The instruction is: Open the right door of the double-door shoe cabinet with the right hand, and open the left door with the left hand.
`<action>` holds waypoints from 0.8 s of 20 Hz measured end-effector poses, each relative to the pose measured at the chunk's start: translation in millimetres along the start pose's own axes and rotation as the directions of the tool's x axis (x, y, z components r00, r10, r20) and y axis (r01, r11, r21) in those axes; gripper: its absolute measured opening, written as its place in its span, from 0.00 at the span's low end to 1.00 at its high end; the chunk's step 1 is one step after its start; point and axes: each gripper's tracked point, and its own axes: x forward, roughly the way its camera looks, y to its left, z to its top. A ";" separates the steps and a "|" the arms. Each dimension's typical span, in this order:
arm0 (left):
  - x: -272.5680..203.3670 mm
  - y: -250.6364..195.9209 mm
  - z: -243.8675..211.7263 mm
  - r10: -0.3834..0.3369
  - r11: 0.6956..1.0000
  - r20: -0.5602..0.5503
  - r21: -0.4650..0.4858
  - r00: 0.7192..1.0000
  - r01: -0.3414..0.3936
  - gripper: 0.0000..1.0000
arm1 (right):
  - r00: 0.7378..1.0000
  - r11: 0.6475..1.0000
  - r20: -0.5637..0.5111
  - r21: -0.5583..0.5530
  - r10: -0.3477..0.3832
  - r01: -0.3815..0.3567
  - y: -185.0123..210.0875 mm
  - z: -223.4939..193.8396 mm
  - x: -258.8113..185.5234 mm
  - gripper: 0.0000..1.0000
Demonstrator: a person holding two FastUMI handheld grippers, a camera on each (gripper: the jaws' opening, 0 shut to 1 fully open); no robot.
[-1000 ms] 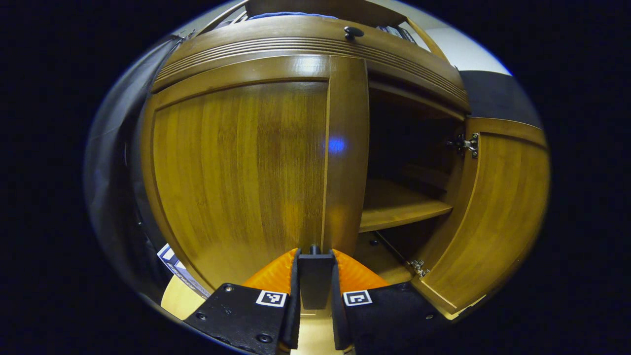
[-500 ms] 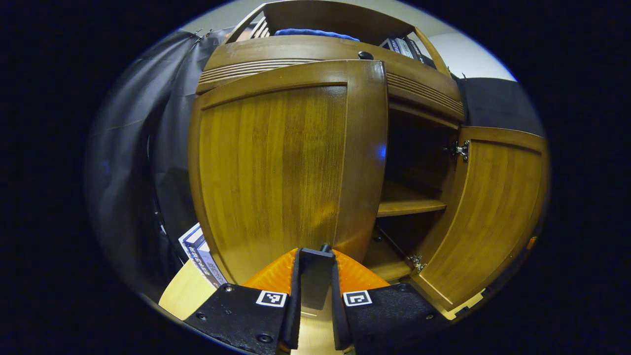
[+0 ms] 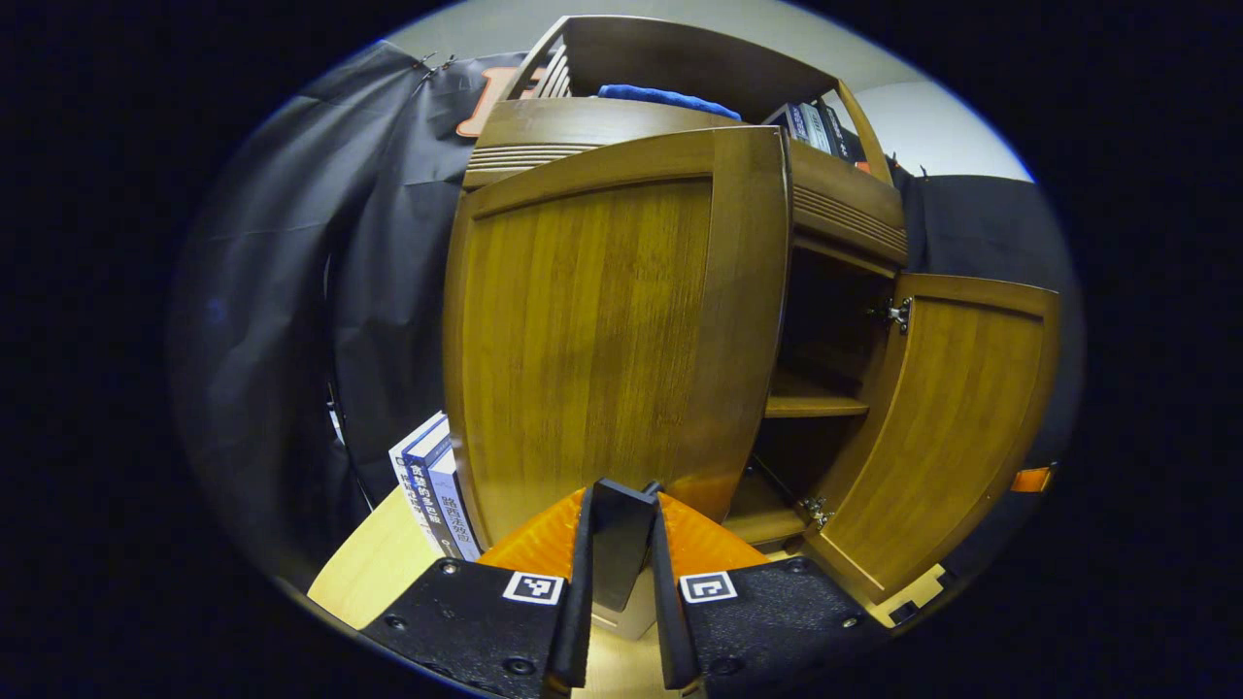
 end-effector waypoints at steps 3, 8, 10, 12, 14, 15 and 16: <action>-10.0 7.3 0.1 -0.006 1.000 0.007 -0.015 1.000 0.006 0.31 | 1.000 1.000 -0.008 -0.019 0.022 -0.022 7.5 0.3 6.3 0.05; -25.5 23.1 -0.3 0.015 0.996 0.010 -0.084 1.000 -0.014 0.35 | 0.999 0.998 -0.031 -0.041 0.036 -0.037 11.2 -3.3 14.9 0.05; -32.0 30.1 0.0 0.033 0.995 0.010 -0.090 0.999 -0.032 0.37 | 0.998 0.999 -0.037 -0.032 0.041 -0.042 11.5 -5.6 15.5 0.05; -41.1 37.9 -0.4 0.054 0.993 0.009 -0.101 0.998 -0.053 0.37 | 0.998 0.999 -0.045 -0.033 0.041 -0.043 10.5 -7.4 17.4 0.05; -47.3 46.4 0.0 0.076 0.990 0.007 -0.123 0.997 -0.074 0.35 | 0.998 0.998 -0.051 -0.042 0.039 -0.042 11.1 -10.5 18.5 0.05; -51.7 51.0 -0.4 0.089 0.989 0.005 -0.123 0.996 -0.087 0.37 | 0.998 0.998 -0.053 -0.045 0.038 -0.041 10.4 -10.6 19.2 0.05; -55.7 56.2 0.0 0.104 0.988 0.005 -0.112 0.995 -0.103 0.37 | 0.998 0.998 -0.053 -0.046 0.039 -0.041 10.1 -10.5 19.9 0.05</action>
